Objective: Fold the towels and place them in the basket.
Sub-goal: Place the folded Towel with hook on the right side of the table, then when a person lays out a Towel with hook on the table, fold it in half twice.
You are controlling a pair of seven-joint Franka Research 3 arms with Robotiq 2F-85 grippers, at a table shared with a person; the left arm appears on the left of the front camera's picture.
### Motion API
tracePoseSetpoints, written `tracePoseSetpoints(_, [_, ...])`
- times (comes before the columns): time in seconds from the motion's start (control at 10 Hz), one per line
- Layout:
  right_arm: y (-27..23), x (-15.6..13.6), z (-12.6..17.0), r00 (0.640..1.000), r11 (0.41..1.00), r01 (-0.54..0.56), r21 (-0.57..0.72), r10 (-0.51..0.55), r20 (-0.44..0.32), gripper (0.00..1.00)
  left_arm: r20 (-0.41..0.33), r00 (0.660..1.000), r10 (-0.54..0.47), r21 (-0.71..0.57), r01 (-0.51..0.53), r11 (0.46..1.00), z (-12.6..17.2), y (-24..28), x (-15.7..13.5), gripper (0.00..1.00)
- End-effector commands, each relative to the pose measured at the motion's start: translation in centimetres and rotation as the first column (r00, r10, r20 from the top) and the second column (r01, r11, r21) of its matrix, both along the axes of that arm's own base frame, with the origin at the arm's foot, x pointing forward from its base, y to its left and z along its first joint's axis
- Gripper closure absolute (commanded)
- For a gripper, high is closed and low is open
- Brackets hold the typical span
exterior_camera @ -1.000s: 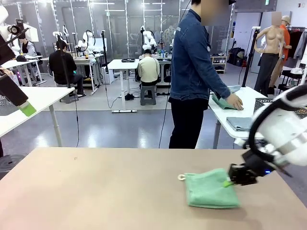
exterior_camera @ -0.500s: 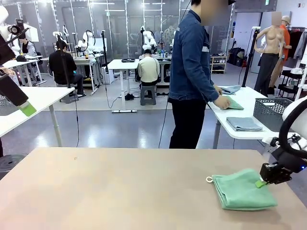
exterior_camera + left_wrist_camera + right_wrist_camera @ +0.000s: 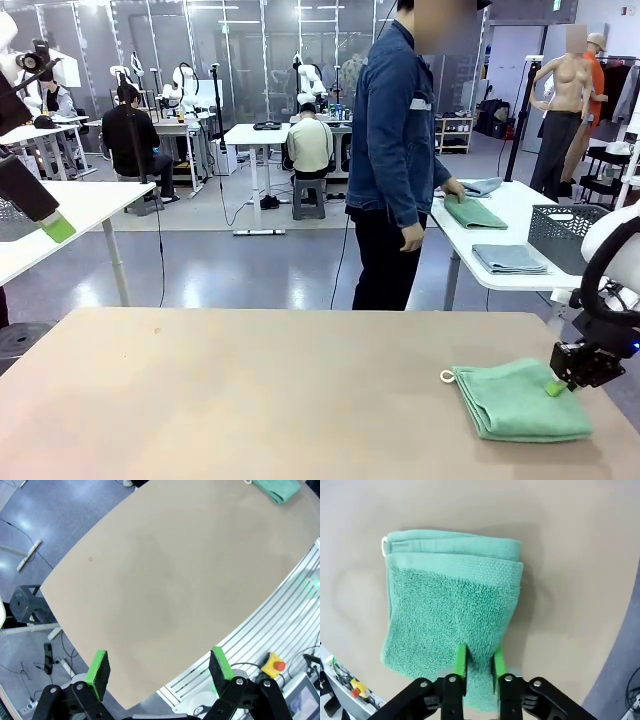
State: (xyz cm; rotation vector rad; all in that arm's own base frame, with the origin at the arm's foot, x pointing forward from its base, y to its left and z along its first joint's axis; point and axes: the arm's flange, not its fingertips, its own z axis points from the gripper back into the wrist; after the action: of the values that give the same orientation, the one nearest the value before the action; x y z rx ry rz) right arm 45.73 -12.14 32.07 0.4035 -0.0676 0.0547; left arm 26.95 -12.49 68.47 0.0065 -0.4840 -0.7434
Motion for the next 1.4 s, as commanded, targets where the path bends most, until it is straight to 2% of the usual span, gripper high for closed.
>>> tracePoseSetpoints(0.0, [1.2,-0.6,0.7,0.998,0.998,0.049,-0.040,-0.050,-0.024,0.22,0.016,1.000,0.013,0.004,-0.013,1.000,0.0,-0.2,0.1,0.00])
tracePoseSetpoints(0.1, [1.8,-0.9,0.9,0.998,0.996,0.065,-0.059,-0.067,-0.021,0.05,0.016,1.000,0.013,0.004,-0.013,1.000,0.0,-0.2,0.1,0.00])
tracePoseSetpoints(0.2, [2.5,-1.3,1.2,0.997,0.994,0.078,-0.074,-0.079,-0.015,0.00,0.016,1.000,0.013,0.004,-0.013,1.000,0.0,-0.2,0.1,0.00])
tracePoseSetpoints(0.4, [3.3,-1.9,1.7,0.994,0.991,0.105,-0.089,-0.105,0.004,0.00,0.016,1.000,0.013,0.004,-0.013,1.000,0.0,-0.2,0.1,0.00])
tracePoseSetpoints(0.5, [3.6,-2.0,1.9,0.994,0.989,0.113,-0.091,-0.113,0.005,0.04,0.016,1.000,0.013,0.004,-0.013,1.000,0.0,-0.2,0.1,0.00])
tracePoseSetpoints(0.6, [4.0,-1.9,2.1,0.991,0.984,0.131,-0.117,-0.129,0.024,0.00,0.016,1.000,0.013,0.004,-0.013,1.000,0.0,-0.2,0.1,0.00])
tracePoseSetpoints(0.7, [2.8,-1.5,1.5,0.997,0.995,0.080,-0.051,-0.080,0.008,0.00,0.016,1.000,0.013,0.004,-0.013,1.000,0.0,-0.2,0.1,0.00])
tracePoseSetpoints(1.3, [2.8,-1.5,1.5,0.997,0.995,0.080,-0.051,-0.080,0.008,0.00,0.016,1.000,0.013,0.004,-0.013,1.000,0.0,-0.2,0.1,0.00])
